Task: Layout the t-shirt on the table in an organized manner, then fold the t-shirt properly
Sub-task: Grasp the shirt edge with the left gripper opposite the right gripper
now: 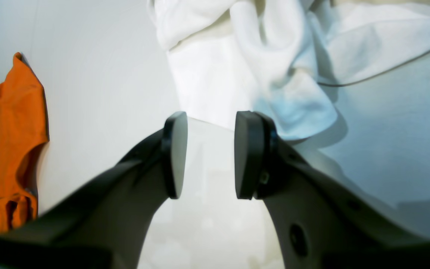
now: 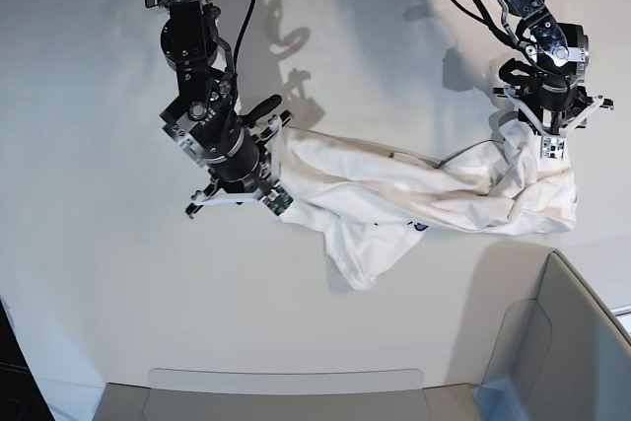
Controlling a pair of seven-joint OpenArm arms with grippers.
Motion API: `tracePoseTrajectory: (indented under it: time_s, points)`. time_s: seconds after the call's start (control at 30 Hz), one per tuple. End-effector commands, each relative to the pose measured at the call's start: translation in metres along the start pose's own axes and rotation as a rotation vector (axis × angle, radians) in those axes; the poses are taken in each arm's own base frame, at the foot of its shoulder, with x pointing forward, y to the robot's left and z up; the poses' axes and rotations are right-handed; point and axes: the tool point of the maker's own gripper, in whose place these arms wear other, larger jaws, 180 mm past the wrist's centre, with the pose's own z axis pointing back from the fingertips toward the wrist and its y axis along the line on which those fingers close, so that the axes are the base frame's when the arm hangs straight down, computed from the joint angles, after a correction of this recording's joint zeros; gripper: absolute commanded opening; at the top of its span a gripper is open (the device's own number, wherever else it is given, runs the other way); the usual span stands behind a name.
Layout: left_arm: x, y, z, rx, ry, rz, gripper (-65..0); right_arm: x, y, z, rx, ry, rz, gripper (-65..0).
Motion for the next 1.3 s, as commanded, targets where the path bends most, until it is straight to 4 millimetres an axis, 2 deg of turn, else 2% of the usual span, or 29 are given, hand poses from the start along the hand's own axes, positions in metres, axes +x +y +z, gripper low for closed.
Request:
tracePoseTrajectory:
  time_s: [0.0, 0.13, 0.23, 0.3, 0.47, 0.53, 0.67, 0.83, 0.93, 1.0, 1.07, 1.27]
  points:
    - [0.014, 0.008, 0.003, 0.022, -0.048, 0.001, -43.6, 0.014, -0.021, 0.008, -0.058, -0.050, -0.033, -65.0]
    - [0.014, 0.007, 0.003, 0.021, -0.045, 0.000, -43.6, 0.007, -0.063, 0.034, -0.189, -0.079, -0.154, -65.0]
    - [0.016, 0.006, 0.003, 0.017, -0.054, -0.003, -43.6, -0.018, -0.079, 0.056, -0.268, -0.056, -0.238, -65.0]
    - [0.019, -0.001, 0.003, 0.000, -0.064, -0.018, -43.6, -0.038, -0.075, 0.065, -0.271, -0.038, -0.280, -65.0]
    - [0.039, -0.023, 0.003, -0.049, -0.109, -0.067, -43.7, -0.080, -0.051, 0.074, -0.181, -0.071, -0.401, -65.0]
    - [0.056, -0.032, 0.010, -0.062, -0.162, -0.096, -43.7, -0.088, -0.045, 0.073, -0.157, -0.057, -0.409, -65.0]
    - [0.107, -0.058, 0.028, -0.116, -0.356, -0.215, -43.3, -0.093, -0.043, 0.072, -0.151, -0.041, -0.411, -65.0]
    - [0.143, -0.076, 0.032, -0.156, -0.462, -0.356, -38.5, -0.095, -0.043, 0.072, -0.150, -0.038, -0.409, -65.0]
    - [0.161, -0.067, 0.021, -0.128, -0.467, -0.416, -35.2, -0.095, -0.041, 0.072, -0.146, -0.035, -0.411, -65.0]
    - [0.164, -0.056, 0.005, -0.088, -0.434, -0.466, -35.0, -0.097, -0.038, 0.072, -0.141, -0.029, -0.411, -65.0]
    - [0.160, -0.054, -0.015, -0.065, -0.375, -0.541, -35.0, -0.098, -0.038, 0.072, -0.140, -0.028, -0.412, -65.0]
    - [0.140, -0.080, -0.046, -0.090, -0.348, -0.812, -35.0, -0.098, -0.037, 0.072, -0.138, -0.026, -0.415, -65.0]
